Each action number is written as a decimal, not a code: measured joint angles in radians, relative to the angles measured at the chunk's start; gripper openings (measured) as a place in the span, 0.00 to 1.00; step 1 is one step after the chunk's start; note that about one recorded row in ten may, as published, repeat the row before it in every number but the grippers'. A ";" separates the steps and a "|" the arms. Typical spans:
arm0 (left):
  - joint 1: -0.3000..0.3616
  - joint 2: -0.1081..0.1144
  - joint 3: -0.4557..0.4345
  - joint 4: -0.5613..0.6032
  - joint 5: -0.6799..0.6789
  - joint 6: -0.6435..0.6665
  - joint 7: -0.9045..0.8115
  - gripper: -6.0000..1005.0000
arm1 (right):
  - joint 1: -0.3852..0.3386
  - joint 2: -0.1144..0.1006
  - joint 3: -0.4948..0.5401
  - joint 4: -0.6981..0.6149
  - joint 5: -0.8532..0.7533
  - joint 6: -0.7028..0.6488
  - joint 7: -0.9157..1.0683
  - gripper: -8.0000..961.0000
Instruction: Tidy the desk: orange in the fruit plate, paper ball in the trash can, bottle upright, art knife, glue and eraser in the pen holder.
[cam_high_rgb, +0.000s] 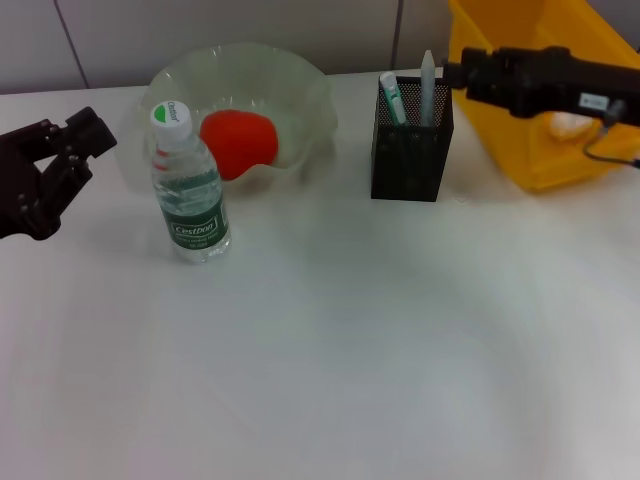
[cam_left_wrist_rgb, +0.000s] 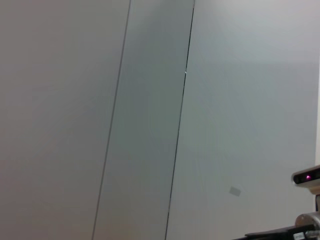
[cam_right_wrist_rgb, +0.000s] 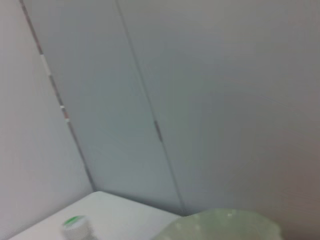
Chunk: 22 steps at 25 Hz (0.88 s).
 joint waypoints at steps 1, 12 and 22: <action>-0.001 0.001 0.003 0.001 0.002 0.001 -0.007 0.13 | -0.031 0.009 -0.003 -0.053 -0.004 -0.057 0.030 0.45; 0.007 0.016 0.053 0.033 0.014 0.091 -0.076 0.23 | -0.171 0.005 0.009 -0.229 -0.026 -0.380 0.161 0.48; -0.031 0.031 0.066 0.069 0.180 0.226 -0.210 0.39 | -0.268 0.050 0.085 -0.372 -0.075 -0.691 0.208 0.70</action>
